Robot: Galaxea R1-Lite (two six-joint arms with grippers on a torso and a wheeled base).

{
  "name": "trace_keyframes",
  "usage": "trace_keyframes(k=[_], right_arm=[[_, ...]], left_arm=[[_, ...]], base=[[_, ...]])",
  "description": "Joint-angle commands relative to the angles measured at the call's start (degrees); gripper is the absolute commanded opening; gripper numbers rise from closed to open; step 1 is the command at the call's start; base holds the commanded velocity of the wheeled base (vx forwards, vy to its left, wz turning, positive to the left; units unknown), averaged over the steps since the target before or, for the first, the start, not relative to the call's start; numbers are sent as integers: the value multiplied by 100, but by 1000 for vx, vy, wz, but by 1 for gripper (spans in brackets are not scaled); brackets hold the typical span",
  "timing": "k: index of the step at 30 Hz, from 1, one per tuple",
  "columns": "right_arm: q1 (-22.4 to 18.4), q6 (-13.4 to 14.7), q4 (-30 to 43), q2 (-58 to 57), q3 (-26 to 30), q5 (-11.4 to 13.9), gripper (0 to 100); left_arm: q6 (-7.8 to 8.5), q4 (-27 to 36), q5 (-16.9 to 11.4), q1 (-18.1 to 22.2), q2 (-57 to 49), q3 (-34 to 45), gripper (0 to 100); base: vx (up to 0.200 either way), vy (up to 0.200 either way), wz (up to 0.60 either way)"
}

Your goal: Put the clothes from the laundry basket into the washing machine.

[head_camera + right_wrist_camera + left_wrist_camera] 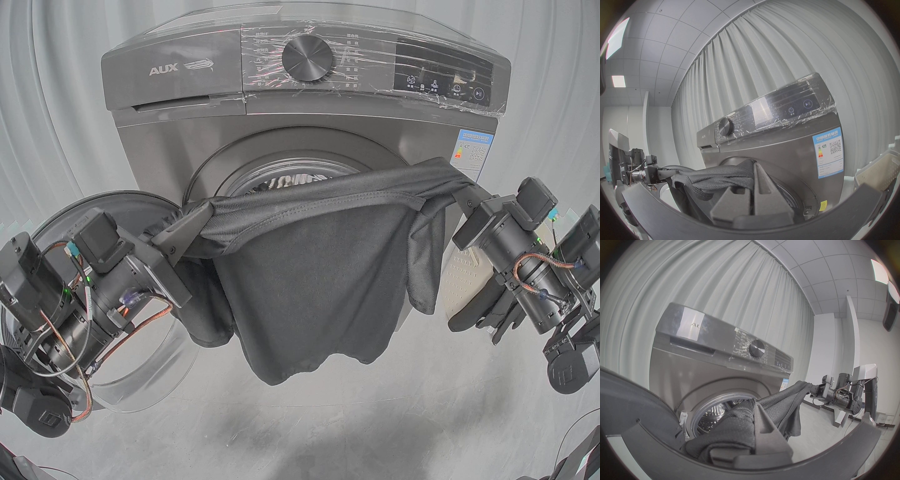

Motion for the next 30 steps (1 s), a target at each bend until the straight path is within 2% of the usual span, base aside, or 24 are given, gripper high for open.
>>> trace_keyframes(k=[1, 30], right_arm=[[12, -3, 12, -164, -11, -2, 0], [12, -3, 12, -181, 42, -2, 0]], left_arm=[[-8, -57, 14, 1, -4, -96, 0], [-34, -110, 14, 1, 31, -123, 0]], base=[[0, 0, 0], [0, 0, 0]])
